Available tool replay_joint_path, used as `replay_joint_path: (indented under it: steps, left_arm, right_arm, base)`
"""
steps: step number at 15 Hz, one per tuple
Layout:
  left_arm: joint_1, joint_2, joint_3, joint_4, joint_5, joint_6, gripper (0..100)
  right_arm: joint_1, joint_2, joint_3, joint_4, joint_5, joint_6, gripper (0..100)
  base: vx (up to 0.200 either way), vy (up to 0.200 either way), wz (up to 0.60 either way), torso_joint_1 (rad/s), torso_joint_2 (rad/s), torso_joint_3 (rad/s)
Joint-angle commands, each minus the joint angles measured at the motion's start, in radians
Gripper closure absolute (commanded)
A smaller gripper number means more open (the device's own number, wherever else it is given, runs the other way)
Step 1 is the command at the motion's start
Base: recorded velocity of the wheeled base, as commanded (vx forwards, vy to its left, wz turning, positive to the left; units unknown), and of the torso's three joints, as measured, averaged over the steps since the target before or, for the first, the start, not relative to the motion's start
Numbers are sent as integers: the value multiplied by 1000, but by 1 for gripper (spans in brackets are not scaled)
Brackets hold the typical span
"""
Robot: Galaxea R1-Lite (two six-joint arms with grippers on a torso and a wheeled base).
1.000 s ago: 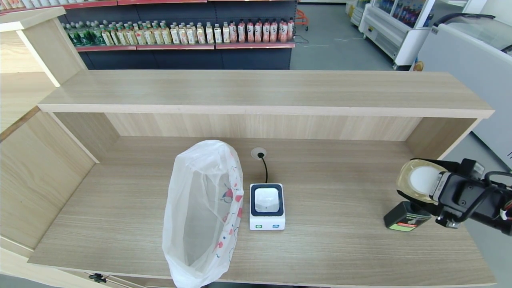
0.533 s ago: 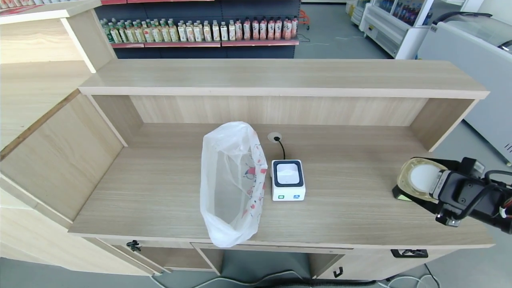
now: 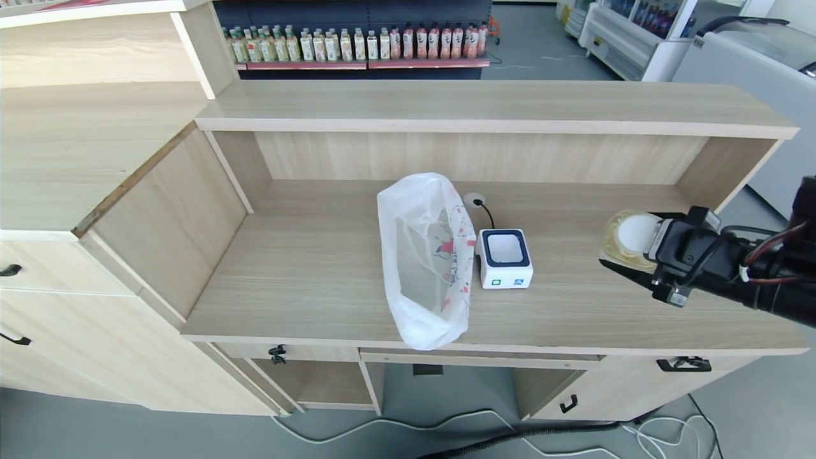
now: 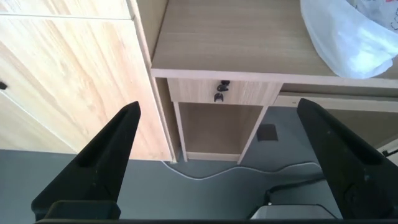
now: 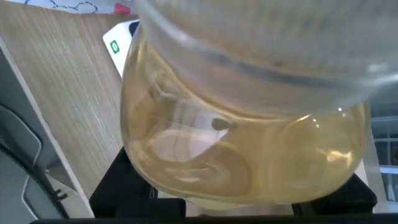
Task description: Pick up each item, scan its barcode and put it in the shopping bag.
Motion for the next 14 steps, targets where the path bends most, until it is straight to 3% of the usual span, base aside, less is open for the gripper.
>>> replay_joint_path:
  steps: [1, 4, 9, 14]
  left_arm:
    - [1, 0, 0, 0, 0, 0, 0]
    - [1, 0, 0, 0, 0, 0, 0]
    - [1, 0, 0, 0, 0, 5, 0]
    - [1, 0, 0, 0, 0, 3, 0]
  right_arm:
    - [-12, 127, -79, -36, 36, 2, 100]
    - [-43, 215, -114, -102, 94, 5, 100]
    - [-113, 357, -246, -128, 201, 16, 100]
    - [-123, 410, -320, -128, 204, 15, 100]
  base:
    - [0, 200, 0, 17, 12, -2]
    - [0, 200, 0, 2, 2, 2]
    - [0, 0, 0, 0, 0, 0]
    - [40, 0, 0, 0, 0, 1]
